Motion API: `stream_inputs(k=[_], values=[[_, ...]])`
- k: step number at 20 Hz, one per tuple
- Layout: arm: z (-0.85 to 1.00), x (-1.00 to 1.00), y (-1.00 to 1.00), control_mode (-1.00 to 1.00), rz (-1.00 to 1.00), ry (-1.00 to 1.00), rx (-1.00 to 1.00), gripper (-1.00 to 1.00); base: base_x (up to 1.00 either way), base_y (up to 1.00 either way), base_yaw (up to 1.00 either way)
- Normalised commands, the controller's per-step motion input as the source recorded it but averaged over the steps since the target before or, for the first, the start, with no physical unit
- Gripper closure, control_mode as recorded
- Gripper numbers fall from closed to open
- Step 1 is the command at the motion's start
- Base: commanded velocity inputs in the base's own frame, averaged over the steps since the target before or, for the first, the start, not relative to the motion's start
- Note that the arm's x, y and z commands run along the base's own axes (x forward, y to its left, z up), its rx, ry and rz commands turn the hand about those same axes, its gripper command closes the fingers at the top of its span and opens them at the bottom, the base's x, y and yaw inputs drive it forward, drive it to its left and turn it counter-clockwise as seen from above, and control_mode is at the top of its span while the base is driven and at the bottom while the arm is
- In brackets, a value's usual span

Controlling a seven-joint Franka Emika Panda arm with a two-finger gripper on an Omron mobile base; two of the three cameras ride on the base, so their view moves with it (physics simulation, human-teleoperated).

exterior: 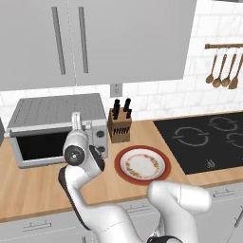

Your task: Pick up the kebab skewer and baguette bread, and place them inside the toaster oven. Close the toaster oven door and start by setting the timer.

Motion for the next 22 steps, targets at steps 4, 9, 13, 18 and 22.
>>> stream_inputs(k=[4,9,13,18,22], values=[[0.02,-0.58,0.38,-1.0,-0.09,0.0,0.11,-1.0,0.0,0.0,0.0],[0.0,-0.9,0.21,-1.0,-0.09,0.0,0.12,-1.0,0.0,0.0,0.0],[0.0,-0.99,0.12,-1.0,-0.12,0.0,0.12,-1.0,0.0,0.0,0.0],[0.05,-0.98,0.01,-1.0,-0.11,0.01,0.12,-1.0,0.0,0.0,0.0],[0.22,-0.92,0.0,-1.0,-0.12,0.15,0.12,-1.0,0.0,0.0,0.0]])
